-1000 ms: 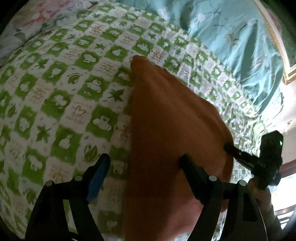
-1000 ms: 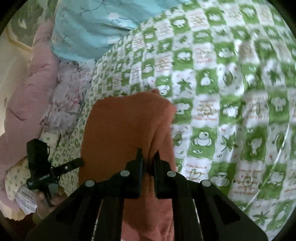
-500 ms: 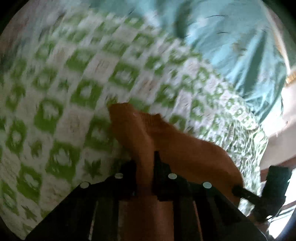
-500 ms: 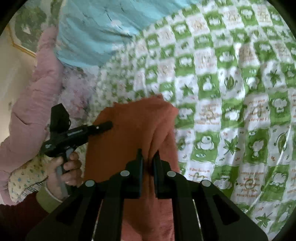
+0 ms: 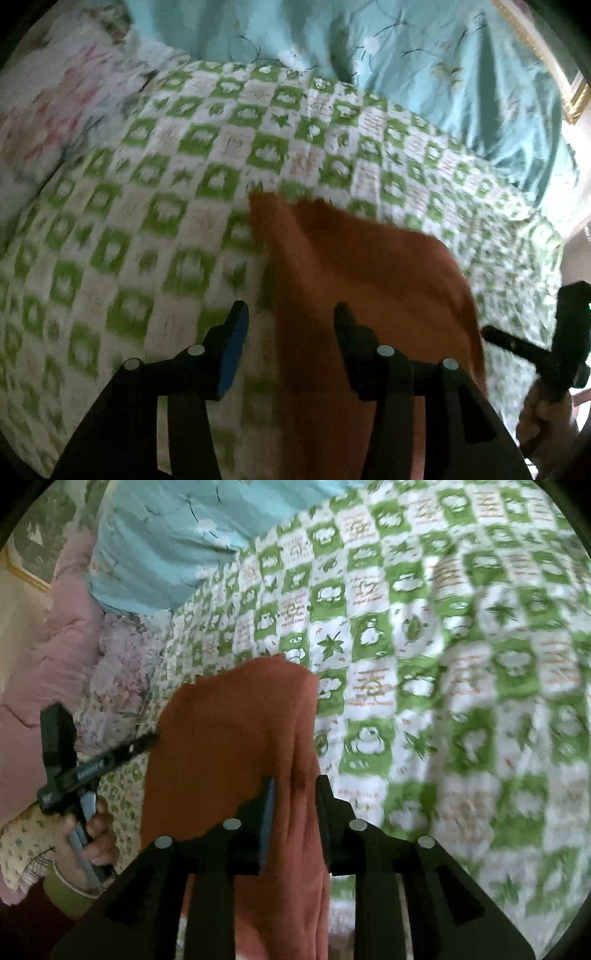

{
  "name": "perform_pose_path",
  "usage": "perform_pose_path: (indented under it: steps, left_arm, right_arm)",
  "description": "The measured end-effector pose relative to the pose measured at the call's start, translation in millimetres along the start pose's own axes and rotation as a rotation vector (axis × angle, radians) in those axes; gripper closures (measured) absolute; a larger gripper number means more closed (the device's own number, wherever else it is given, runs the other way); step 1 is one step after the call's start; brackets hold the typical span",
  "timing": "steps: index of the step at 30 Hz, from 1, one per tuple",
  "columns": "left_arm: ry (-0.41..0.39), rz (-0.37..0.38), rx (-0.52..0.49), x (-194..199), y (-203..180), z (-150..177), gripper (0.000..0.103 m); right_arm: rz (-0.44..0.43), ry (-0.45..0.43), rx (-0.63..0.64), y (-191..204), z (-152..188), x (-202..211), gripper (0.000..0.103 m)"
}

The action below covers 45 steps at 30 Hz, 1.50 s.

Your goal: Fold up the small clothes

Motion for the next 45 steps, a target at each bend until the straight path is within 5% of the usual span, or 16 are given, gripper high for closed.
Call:
perform_pose_path:
  steps: [3,5,8,10,14,18,19,20,24,27,29,35,43,45]
  left_arm:
    - [0.032,0.034,0.026,17.2,6.0,40.1,0.048]
    - [0.072,0.06,0.045,20.0,5.3,67.8,0.045]
    - [0.106,0.08,0.078,21.0,5.4,95.4,0.043]
    - [0.115,0.09,0.095,18.9,5.2,101.0,0.039]
    - [0.12,0.104,0.124,10.6,6.7,94.7,0.032]
    - [0.124,0.084,0.121,-0.9,3.8,82.8,0.03]
    - [0.127,0.079,0.121,-3.5,2.6,82.6,0.03]
    - [0.129,0.071,0.119,-5.2,2.3,80.9,0.03]
    - [0.129,0.019,0.089,-13.5,1.8,81.9,0.028]
    - [0.151,0.012,0.104,-22.3,6.4,84.9,0.028]
    - [0.149,0.014,0.114,-19.7,8.0,85.7,0.028]
    - [0.143,0.014,0.088,6.7,13.5,105.5,0.03]
    - [0.17,0.066,0.097,21.0,16.4,137.6,0.03]
    - [0.181,0.029,0.068,18.3,15.3,143.2,0.029]
  right_arm:
    - [-0.011,-0.007,0.003,2.9,17.4,17.3,0.075]
    - [-0.014,-0.012,0.0,5.4,30.0,24.5,0.064]
    - [-0.01,-0.033,0.006,9.2,37.7,28.4,0.063]
    - [-0.004,-0.043,0.007,11.5,29.4,23.6,0.063]
    - [-0.022,-0.024,-0.02,12.0,-2.6,-3.1,0.036]
    - [-0.049,-0.029,-0.07,2.2,-37.2,-37.1,0.036]
    - [-0.076,-0.019,-0.082,0.6,-43.8,-47.3,0.051]
    - [-0.089,-0.004,-0.084,0.2,-47.7,-54.5,0.092]
    - [-0.064,-0.077,-0.004,10.0,-65.6,-50.1,0.092]
    - [0.001,-0.021,-0.019,-3.8,-58.8,-69.0,0.087]
    - [-0.005,-0.023,-0.113,-20.3,-56.6,-68.1,0.056]
    - [-0.06,-0.082,-0.13,-18.7,-24.2,-4.8,0.055]
    - [-0.103,0.031,-0.059,-0.2,84.1,28.6,0.055]
    - [-0.093,0.061,-0.029,4.9,98.5,18.8,0.086]
Point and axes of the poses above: each gripper's, at about its wrist camera, not at the fingertips, and x roughly against the way its jaws point, y to its left, z to its underside, the point moved 5 cm from there along -x, roughly the way its jaws point, and after that the axes turned 3 degrees about -z, right-handed, at the moved point
